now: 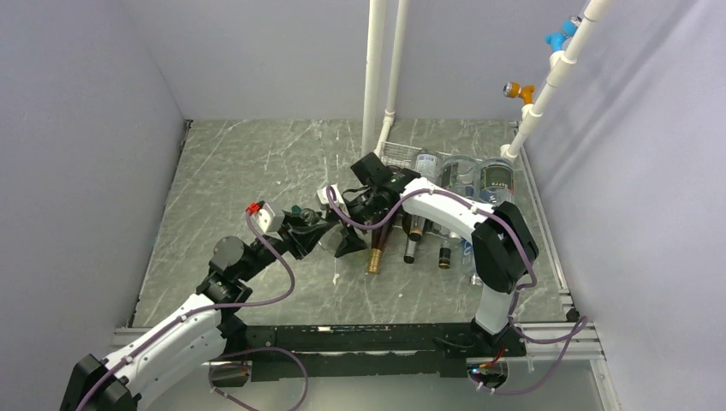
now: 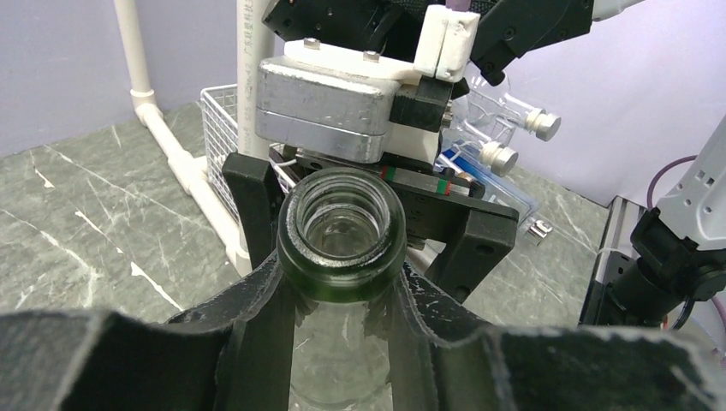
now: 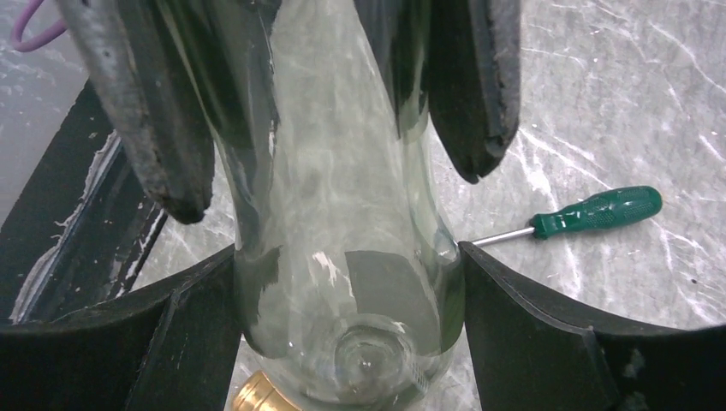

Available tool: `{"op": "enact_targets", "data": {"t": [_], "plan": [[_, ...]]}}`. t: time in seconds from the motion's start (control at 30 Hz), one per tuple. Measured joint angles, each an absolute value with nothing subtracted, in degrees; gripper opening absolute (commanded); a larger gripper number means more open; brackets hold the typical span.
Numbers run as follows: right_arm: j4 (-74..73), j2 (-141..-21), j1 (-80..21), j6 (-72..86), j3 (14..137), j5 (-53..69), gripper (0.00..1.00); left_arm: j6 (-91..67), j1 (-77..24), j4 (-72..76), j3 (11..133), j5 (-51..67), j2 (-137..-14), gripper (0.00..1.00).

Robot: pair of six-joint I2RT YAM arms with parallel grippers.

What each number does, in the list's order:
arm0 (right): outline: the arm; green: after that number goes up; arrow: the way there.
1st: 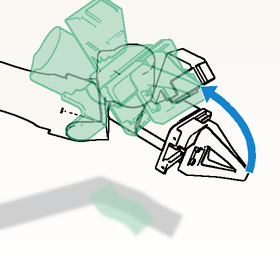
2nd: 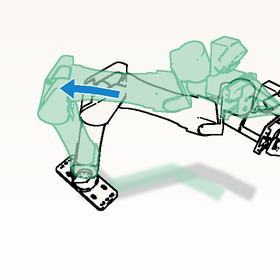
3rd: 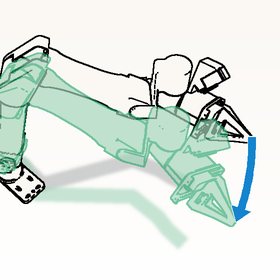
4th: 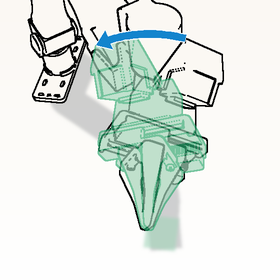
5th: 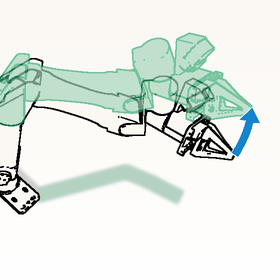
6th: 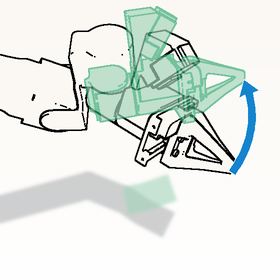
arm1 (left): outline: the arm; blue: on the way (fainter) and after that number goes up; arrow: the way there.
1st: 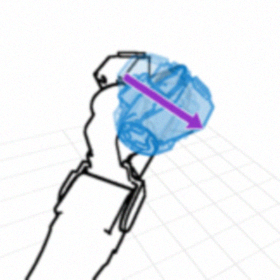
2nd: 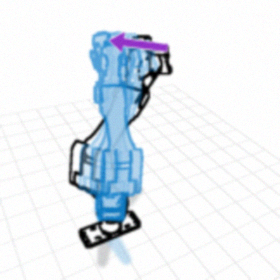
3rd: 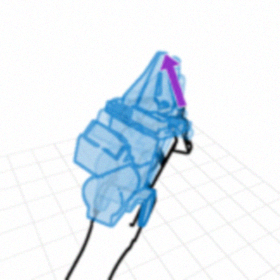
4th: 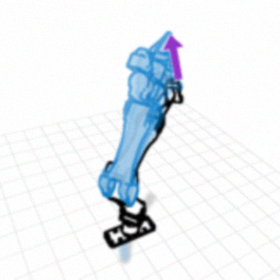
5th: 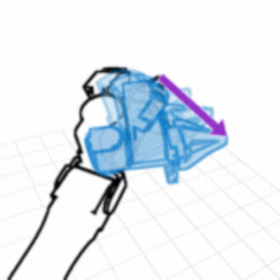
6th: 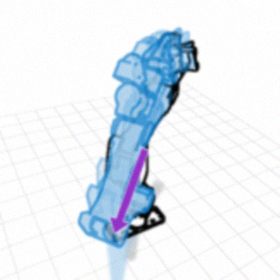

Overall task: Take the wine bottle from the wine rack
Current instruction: Place the wine bottle at the corner of the board.

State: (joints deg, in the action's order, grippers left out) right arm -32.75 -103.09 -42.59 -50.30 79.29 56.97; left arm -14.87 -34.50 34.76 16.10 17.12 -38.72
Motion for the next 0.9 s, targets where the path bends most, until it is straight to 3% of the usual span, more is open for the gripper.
{"op": "enact_targets", "data": {"t": [0.1,0.27,0.9], "plan": [[-34.06,-103.09,-43.00,-49.56,79.92,56.73,0.89,-14.90,-34.76,31.75,16.91,16.56,-37.32,0.00],[-38.44,-102.96,-43.13,-49.08,84.33,57.01,0.95,-14.37,-34.85,24.95,20.16,15.90,-36.32,0.00],[-59.75,-92.25,-37.95,-60.58,92.29,57.89,0.99,-12.82,-34.79,4.36,36.45,13.28,-40.25,0.00]]}}
